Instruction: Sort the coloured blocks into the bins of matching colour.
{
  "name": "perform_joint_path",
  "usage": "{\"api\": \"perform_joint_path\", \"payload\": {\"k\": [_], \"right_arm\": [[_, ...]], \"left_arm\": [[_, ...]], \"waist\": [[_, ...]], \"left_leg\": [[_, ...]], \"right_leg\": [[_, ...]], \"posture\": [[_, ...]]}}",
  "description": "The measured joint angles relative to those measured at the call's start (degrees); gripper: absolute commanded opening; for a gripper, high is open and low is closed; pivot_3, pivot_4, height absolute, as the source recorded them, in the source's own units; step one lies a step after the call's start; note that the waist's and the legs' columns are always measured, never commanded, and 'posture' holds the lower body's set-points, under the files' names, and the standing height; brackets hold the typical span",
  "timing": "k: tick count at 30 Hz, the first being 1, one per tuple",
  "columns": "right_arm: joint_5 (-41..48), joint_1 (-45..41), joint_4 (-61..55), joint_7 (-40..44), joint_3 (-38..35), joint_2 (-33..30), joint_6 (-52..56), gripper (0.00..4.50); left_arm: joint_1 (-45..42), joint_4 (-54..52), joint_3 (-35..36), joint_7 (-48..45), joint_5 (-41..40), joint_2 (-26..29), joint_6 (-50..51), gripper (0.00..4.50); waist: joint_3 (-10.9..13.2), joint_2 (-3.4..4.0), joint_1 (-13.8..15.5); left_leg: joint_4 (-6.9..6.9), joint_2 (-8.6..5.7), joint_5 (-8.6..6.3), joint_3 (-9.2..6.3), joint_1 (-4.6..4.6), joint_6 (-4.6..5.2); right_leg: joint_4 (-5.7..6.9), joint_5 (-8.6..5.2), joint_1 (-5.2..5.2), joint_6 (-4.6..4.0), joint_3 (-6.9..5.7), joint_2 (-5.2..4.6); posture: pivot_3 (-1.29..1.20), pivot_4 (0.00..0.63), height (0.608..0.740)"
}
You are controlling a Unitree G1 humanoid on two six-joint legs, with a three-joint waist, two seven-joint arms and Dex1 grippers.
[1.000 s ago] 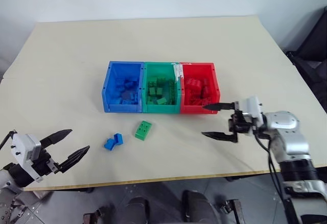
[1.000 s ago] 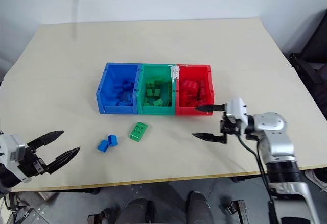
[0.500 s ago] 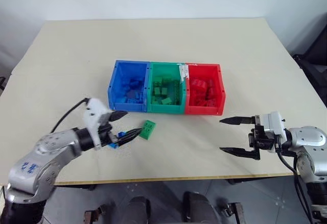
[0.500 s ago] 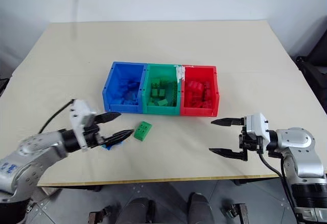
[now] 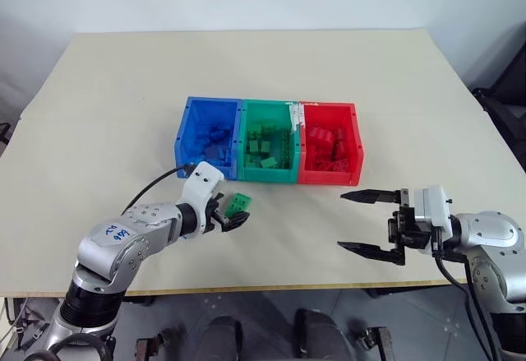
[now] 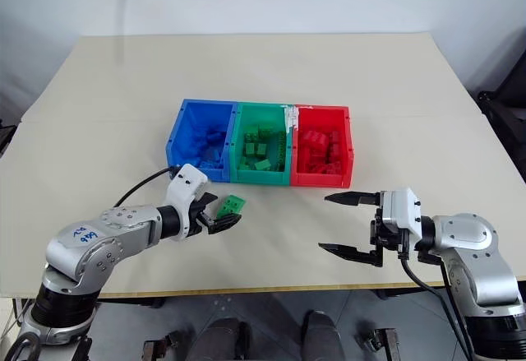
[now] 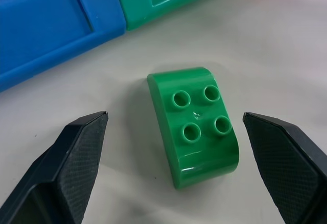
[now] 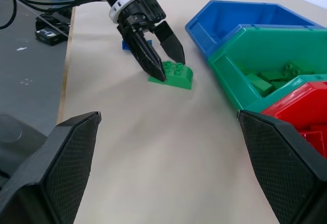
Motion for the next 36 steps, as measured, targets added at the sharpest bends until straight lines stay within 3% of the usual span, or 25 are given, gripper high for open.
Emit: {"api": "perform_joint_path", "payload": {"k": [8, 11, 19, 23, 29, 36], "right_arm": [[0.3, 3.3, -1.3, -1.9, 0.0, 0.4, -0.2, 4.45], [0.2, 4.7, -1.3, -2.2, 0.0, 0.4, -1.1, 4.5], [0.1, 4.8, -1.3, -3.8, 0.0, 0.9, -1.6, 4.5], [0.1, 4.9, -1.3, -4.4, 0.0, 1.1, -1.6, 4.5], [0.3, 9.1, -2.2, -6.3, -2.4, 1.1, -1.3, 4.5], [1.8, 10.9, -6.9, -16.4, -6.3, 5.6, 0.4, 4.5]], "left_arm": [[0.6, 0.5, -0.9, -4.6, 1.1, 1.7, -3.1, 4.5], [1.4, 0.6, -1.2, -6.6, 2.1, 3.3, -5.1, 3.87], [1.5, 2.4, -1.7, -9.3, 4.3, 3.3, -8.7, 1.45], [2.1, 2.4, -2.1, -14.3, 3.9, 3.6, -12.2, 1.44], [3.1, 4.9, 2.4, -26.6, 3.4, 6.1, -27.1, 1.44], [-16.8, 21.3, 1.7, -26.6, 7.6, -4.7, -38.8, 1.44]], "waist": [[0.0, 0.0, 0.3], [0.0, 0.0, 0.3], [0.0, 0.0, 0.8], [0.0, 0.0, 0.9], [0.0, 0.0, 1.0], [0.0, -0.07, 1.3]], "left_leg": [[0.0, -0.01, 0.0, 0.06, -0.02, 0.0], [0.0, -0.01, 0.0, 0.09, -0.02, 0.0], [0.01, -0.02, 0.0, 0.09, -0.03, 0.01], [0.02, -0.02, 0.01, 0.08, -0.06, 0.02], [0.07, -0.02, 0.01, 0.09, -0.07, 0.02], [0.55, -0.14, -0.04, 0.05, -0.15, 0.14]], "right_leg": [[-0.01, 0.0, 0.0, 0.0, 0.0, -0.01], [-0.02, 0.0, 0.0, 0.0, -0.01, 0.0], [-0.01, 0.0, 0.0, 0.0, -0.01, 0.0], [-0.02, 0.0, 0.0, 0.0, -0.02, 0.0], [-0.02, 0.0, 0.01, 0.0, -0.04, 0.0], [0.21, 0.08, 0.11, 0.14, -0.01, -0.01]], "posture": [[0.0, 0.15, 0.74], [0.0, 0.15, 0.74], [0.0, 0.15, 0.74], [0.0, 0.15, 0.74], [0.0, 0.15, 0.74], [0.0, 0.15, 0.74]]}}
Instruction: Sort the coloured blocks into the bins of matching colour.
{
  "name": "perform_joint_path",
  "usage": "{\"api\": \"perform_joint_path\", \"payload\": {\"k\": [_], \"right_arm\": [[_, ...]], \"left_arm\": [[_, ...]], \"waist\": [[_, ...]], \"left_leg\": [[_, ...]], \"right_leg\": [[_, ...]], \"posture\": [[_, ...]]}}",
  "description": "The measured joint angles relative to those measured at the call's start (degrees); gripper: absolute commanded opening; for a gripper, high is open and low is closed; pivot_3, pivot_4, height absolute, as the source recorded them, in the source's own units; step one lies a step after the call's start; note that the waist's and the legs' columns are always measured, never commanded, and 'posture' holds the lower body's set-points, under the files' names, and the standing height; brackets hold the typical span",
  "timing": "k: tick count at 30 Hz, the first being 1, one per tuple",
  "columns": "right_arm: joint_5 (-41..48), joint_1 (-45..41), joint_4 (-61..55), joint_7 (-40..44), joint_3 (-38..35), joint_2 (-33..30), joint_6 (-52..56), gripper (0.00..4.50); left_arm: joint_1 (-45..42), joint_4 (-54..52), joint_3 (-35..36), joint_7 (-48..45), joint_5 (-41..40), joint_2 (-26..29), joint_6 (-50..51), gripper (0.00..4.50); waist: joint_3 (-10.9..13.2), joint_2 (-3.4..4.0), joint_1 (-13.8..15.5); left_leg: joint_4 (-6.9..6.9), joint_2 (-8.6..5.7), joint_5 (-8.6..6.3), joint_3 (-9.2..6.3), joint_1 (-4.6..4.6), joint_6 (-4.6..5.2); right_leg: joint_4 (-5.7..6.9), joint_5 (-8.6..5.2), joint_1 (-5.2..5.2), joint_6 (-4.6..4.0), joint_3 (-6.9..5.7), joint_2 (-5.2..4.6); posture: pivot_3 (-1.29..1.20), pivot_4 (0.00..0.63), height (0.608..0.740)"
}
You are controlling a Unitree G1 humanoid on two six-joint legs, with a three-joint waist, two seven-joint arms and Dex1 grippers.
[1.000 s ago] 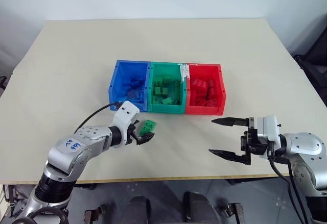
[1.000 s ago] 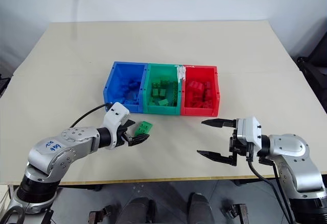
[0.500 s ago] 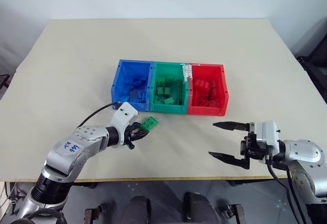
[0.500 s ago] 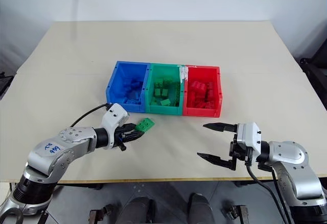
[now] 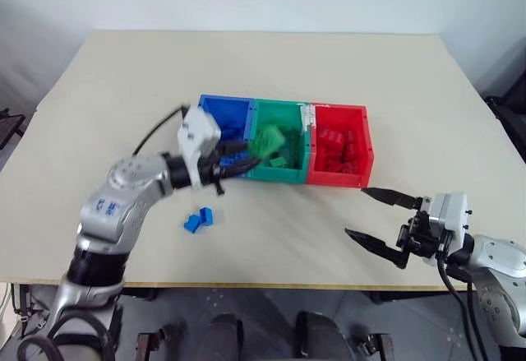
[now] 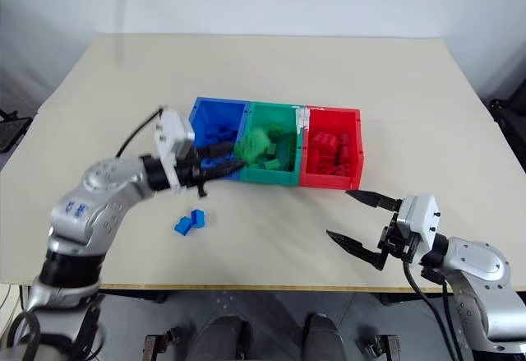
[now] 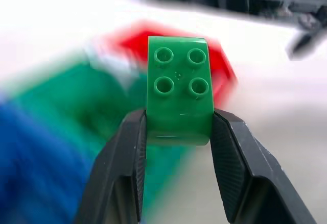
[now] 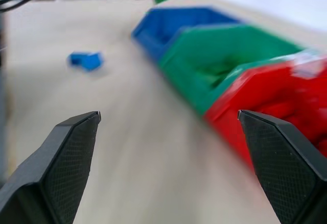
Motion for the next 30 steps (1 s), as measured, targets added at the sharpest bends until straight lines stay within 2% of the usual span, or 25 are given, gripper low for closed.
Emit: {"api": "perform_joint_path", "payload": {"k": [2, 6, 11, 14, 19, 25, 27, 30], "right_arm": [[-0.1, 0.6, -0.3, -1.9, -0.5, 0.8, 0.5, 4.5], [-0.8, 1.3, -2.3, -4.9, -1.0, 0.8, 1.0, 4.5], [-0.9, -0.2, -2.4, -6.9, -1.0, 0.8, 2.1, 4.5], [-0.9, -3.1, -2.0, -5.5, 0.7, 0.8, 2.0, 4.5], [-1.1, -8.0, 1.0, 0.0, 5.4, 0.5, 1.7, 4.5], [-1.8, -17.8, 8.8, 9.6, 11.2, -0.3, 0.9, 4.5], [-2.1, -20.6, 11.3, 13.4, 13.1, -0.6, 0.6, 4.5], [-3.1, -22.8, 14.3, 17.2, 15.6, -0.6, -0.4, 4.5]], "left_arm": [[-1.7, 4.9, -2.3, -1.2, 2.5, -1.3, -2.9, 1.44], [-6.4, 17.8, -6.1, -1.5, 8.4, -3.5, -6.7, 2.72], [-6.9, 21.0, -3.9, -1.1, 9.2, -3.9, -9.5, 4.39], [-2.5, 15.9, 0.0, -3.6, 7.4, -2.7, -13.8, 4.45], [10.4, 6.6, 8.0, -8.5, 2.8, 5.1, -15.3, 4.45], [34.7, -4.1, 28.0, -14.6, -4.9, 13.9, -14.9, 4.45], [45.3, -5.6, 36.6, -16.2, -6.1, 14.3, -14.1, 4.45], [53.2, -5.4, 42.4, -17.5, -6.2, 14.2, -14.4, 4.45]], "waist": [[0.0, 0.0, -0.5], [0.0, -0.01, -0.6], [0.0, -0.01, -0.5], [0.0, 0.0, -1.0], [0.0, 0.0, -2.1], [0.0, 0.02, -2.2], [0.0, 0.02, -2.4], [0.0, -0.01, -1.3]], "left_leg": [[-0.03, 0.01, 0.0, 0.09, 0.0, 0.01], [-0.01, 0.03, 0.0, 0.11, -0.03, 0.01], [0.0, 0.04, -0.01, 0.11, -0.05, 0.03], [0.0, 0.1, -0.01, 0.16, 0.0, 0.04], [-0.02, 0.2, 0.0, 0.1, 0.02, 0.01], [-0.04, 0.24, -0.07, -0.15, 0.05, 0.06], [-0.05, 0.26, -0.18, -0.23, 0.1, 0.13], [0.02, 0.25, -0.21, -0.17, 0.02, 0.17]], "right_leg": [[0.04, 0.0, -0.07, 0.0, 0.07, 0.01], [0.07, 0.0, -0.12, 0.0, 0.06, 0.04], [0.09, 0.0, -0.15, 0.0, 0.08, 0.02], [0.08, 0.0, -0.15, 0.0, 0.13, 0.03], [0.12, -0.04, -0.15, -0.07, 0.08, 0.06], [0.1, -0.04, -0.17, -0.08, 0.12, -0.02], [0.1, -0.05, -0.16, -0.08, 0.16, -0.07], [-0.02, -0.05, -0.08, -0.1, 0.04, -0.15]], "posture": [[0.0, 0.15, 0.74], [0.0, 0.15, 0.74], [0.0, 0.15, 0.74], [0.0, 0.15, 0.74], [0.0, 0.15, 0.74], [0.0, 0.15, 0.74], [0.0, 0.15, 0.74], [0.0, 0.15, 0.74]]}}
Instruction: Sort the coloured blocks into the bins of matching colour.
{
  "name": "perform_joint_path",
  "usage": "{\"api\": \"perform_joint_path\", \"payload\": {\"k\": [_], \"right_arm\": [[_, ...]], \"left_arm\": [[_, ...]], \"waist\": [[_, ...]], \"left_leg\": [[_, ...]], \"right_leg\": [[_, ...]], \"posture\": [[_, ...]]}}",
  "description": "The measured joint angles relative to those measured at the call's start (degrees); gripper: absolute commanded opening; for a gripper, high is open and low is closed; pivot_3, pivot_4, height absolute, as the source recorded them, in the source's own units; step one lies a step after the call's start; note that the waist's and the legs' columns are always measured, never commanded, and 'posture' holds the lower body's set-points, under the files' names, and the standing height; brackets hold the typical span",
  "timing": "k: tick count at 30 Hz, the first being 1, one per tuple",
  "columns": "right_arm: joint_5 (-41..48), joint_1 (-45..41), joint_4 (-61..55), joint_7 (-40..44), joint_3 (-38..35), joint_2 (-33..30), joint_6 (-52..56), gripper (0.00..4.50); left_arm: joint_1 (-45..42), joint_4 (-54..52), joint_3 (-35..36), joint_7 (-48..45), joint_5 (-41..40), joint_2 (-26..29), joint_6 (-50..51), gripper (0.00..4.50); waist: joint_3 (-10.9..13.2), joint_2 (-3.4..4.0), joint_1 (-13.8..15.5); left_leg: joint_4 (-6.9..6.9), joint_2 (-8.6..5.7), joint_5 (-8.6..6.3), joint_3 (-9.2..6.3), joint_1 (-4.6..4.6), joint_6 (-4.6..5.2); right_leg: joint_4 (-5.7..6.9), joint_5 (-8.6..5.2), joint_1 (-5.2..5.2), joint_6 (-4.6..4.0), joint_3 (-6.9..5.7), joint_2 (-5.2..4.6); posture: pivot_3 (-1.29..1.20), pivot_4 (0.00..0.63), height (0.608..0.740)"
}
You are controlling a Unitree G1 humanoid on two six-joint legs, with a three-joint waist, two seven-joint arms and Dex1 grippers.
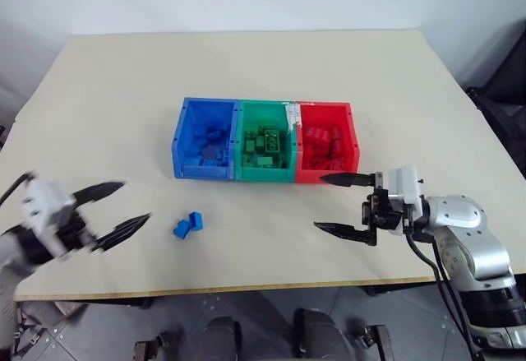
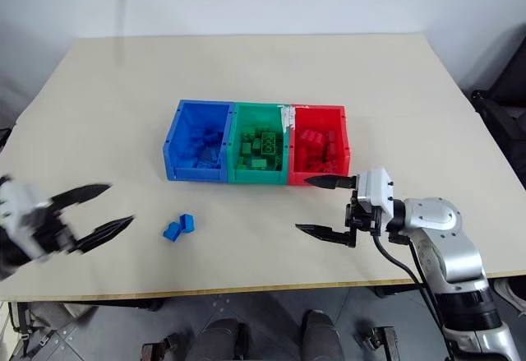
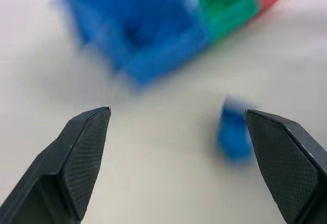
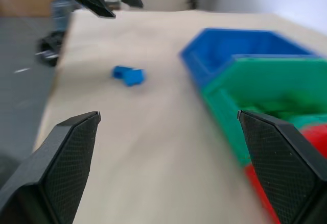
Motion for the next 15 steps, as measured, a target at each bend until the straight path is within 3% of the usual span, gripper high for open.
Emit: {"api": "perform_joint_path", "payload": {"k": [6, 10, 15], "right_arm": [[-0.4, -1.7, 2.5, 2.8, 1.3, 0.4, -1.3, 4.5], [-1.0, -0.5, 2.6, 3.3, 0.9, -0.3, -1.4, 4.5], [-1.4, 2.6, 2.2, 3.0, 0.0, -1.4, -1.2, 4.5]], "left_arm": [[2.5, -2.2, -2.2, -0.1, 1.5, 0.3, -2.1, 4.45], [-6.3, -5.1, -14.1, 0.3, 3.1, 2.4, -0.4, 4.45], [-18.7, -1.0, -28.4, -0.8, 8.4, 4.8, 1.1, 4.45]], "waist": [[0.0, -0.02, 0.9], [0.0, -0.01, 0.7], [0.0, 0.0, -0.4]], "left_leg": [[0.04, -0.02, -0.09, -0.05, -0.01, 0.06], [0.03, -0.12, -0.1, -0.02, -0.01, 0.02], [-0.02, -0.07, -0.1, 0.39, -0.02, -0.02]], "right_leg": [[-0.23, 0.02, 0.05, -0.01, 0.02, -0.07], [0.02, 0.03, 0.0, -0.01, 0.02, 0.01], [0.09, 0.02, -0.1, -0.04, 0.01, 0.16]], "posture": [[0.0, 0.15, 0.74], [0.0, 0.15, 0.74], [0.0, 0.15, 0.74]]}}
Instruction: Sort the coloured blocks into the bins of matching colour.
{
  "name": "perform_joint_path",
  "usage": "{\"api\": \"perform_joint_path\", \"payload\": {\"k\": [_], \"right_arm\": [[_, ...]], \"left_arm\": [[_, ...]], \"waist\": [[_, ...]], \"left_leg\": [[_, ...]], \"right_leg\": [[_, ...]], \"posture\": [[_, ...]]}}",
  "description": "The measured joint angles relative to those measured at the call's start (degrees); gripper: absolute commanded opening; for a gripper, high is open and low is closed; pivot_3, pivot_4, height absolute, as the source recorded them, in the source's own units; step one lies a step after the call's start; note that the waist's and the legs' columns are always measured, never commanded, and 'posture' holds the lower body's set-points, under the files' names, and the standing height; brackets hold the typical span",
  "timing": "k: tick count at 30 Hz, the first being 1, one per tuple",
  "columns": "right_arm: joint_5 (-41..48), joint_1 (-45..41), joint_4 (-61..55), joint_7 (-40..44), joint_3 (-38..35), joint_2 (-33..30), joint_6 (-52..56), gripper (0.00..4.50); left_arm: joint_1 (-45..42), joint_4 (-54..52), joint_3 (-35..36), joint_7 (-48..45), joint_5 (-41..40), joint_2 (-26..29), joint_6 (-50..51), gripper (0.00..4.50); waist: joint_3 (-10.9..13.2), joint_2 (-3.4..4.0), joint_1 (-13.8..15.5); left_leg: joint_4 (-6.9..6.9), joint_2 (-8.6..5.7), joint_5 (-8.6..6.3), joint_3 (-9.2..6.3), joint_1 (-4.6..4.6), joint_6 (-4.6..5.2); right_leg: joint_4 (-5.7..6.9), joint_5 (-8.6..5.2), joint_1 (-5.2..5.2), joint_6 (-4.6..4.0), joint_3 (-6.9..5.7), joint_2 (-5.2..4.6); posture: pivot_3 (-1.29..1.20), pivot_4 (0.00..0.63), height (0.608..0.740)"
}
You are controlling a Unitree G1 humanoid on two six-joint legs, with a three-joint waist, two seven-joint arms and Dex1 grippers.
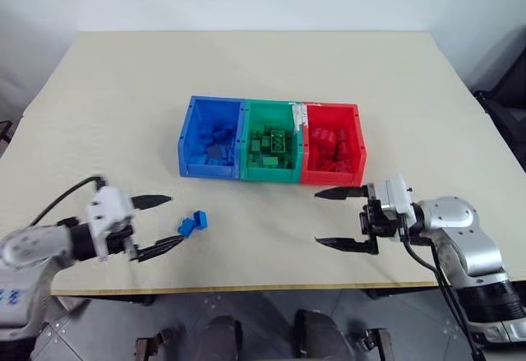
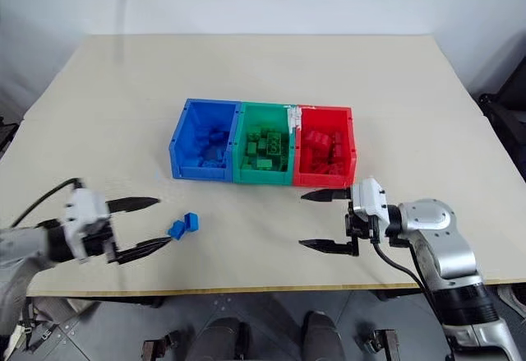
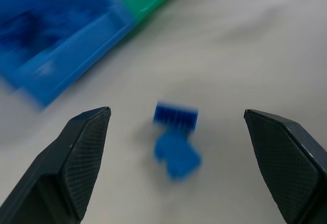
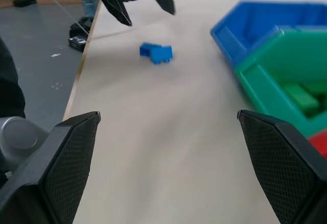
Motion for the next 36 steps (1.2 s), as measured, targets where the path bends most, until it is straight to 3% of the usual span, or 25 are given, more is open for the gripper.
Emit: {"api": "perform_joint_path", "payload": {"k": [6, 9, 17, 26, 36], "right_arm": [[0.1, 3.6, -3.3, -1.3, -1.7, -1.2, 0.6, 4.5], [0.3, 5.4, -5.4, -2.3, -1.7, -1.2, 1.1, 4.5], [0.3, 6.2, -7.0, -4.3, -2.0, -1.2, 1.4, 4.5], [0.3, 7.3, -7.0, -5.5, -2.6, -1.2, 1.4, 4.5], [2.4, 14.0, -11.0, -11.7, -9.6, -1.2, 3.8, 4.5]], "left_arm": [[-9.7, 8.6, -9.4, -2.7, 6.8, 3.2, 0.8, 4.45], [-10.8, 9.8, -11.2, -4.6, 7.8, 4.7, 0.9, 3.85], [-13.0, 11.8, -13.5, -6.1, 8.4, 2.7, -0.7, 1.63], [-13.0, 12.8, -12.5, -5.4, 7.9, 0.6, -2.2, 1.63], [-15.7, 11.6, -1.6, -0.6, -2.7, -4.3, 1.3, 1.63]], "waist": [[0.0, 0.0, -0.2], [0.0, 0.0, -0.2], [0.0, 0.0, 0.0], [0.0, 0.0, 0.1], [0.0, 0.0, 0.0]], "left_leg": [[-0.03, 0.05, 0.01, 0.11, -0.01, -0.01], [-0.02, 0.03, 0.0, 0.14, 0.0, 0.01], [0.05, 0.03, -0.01, 0.11, -0.01, 0.02], [0.07, 0.02, -0.01, 0.09, -0.02, 0.02], [0.09, 0.03, 0.0, 0.07, -0.01, 0.01]], "right_leg": [[0.04, -0.01, -0.08, -0.01, 0.03, 0.05], [0.03, -0.01, -0.08, -0.01, 0.07, 0.02], [0.07, -0.01, -0.06, -0.01, 0.06, 0.02], [0.1, -0.01, -0.05, -0.01, 0.07, 0.0], [0.11, 0.0, -0.03, 0.0, 0.06, -0.01]], "posture": [[0.0, 0.15, 0.74], [0.0, 0.15, 0.74], [0.0, 0.15, 0.74], [0.0, 0.15, 0.74], [0.0, 0.15, 0.74]]}}
